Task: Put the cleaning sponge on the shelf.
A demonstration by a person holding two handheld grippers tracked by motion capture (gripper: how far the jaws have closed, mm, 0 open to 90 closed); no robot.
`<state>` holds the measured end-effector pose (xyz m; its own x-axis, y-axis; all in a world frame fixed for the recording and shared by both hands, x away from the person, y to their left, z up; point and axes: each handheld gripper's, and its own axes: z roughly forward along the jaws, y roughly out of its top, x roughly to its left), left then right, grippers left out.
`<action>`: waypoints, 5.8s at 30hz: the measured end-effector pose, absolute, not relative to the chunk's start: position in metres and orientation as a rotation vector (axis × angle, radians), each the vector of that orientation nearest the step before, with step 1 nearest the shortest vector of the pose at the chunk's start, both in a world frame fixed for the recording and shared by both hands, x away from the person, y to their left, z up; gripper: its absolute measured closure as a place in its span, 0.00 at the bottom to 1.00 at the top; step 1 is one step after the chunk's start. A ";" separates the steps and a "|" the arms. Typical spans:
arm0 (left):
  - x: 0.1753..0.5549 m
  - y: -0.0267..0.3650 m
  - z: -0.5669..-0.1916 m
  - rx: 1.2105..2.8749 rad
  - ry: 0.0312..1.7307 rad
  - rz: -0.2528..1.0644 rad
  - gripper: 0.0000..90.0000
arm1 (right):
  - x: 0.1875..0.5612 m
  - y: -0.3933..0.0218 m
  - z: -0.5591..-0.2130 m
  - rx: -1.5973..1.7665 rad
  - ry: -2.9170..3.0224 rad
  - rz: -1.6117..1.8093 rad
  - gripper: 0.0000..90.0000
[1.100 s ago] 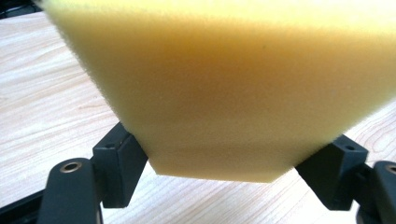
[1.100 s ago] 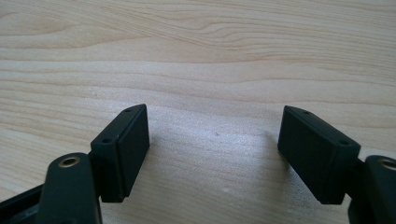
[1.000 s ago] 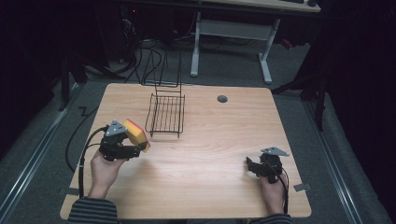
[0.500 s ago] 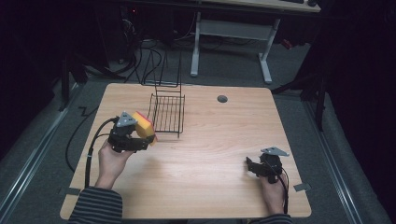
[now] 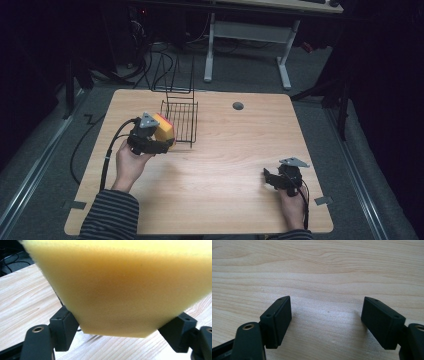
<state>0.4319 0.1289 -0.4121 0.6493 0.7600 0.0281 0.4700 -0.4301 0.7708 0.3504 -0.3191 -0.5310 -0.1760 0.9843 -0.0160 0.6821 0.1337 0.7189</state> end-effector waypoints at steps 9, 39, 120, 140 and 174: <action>0.444 0.118 -0.409 2.111 0.955 0.500 0.27 | 0.351 -0.319 -0.531 1.593 1.922 0.801 0.27; 0.502 0.085 -0.433 2.117 1.089 0.524 0.27 | 0.351 -0.320 -0.531 1.586 1.926 0.802 0.27; 0.515 0.074 -0.467 2.116 1.168 0.428 0.02 | 0.351 -0.320 -0.531 1.581 1.929 0.801 0.27; 0.489 0.077 -0.444 2.131 1.094 0.446 0.01 | 0.351 -0.320 -0.531 1.581 1.929 0.801 0.27; 0.444 0.110 -0.413 2.075 0.993 0.486 0.11 | 0.351 -0.320 -0.531 1.581 1.929 0.801 0.27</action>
<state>0.4436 0.1105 -0.4132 0.6235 0.7818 0.0103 0.4882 -0.3995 0.7759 0.3508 -0.3197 -0.5312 -0.1867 0.9822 -0.0224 0.6773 0.1452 0.7212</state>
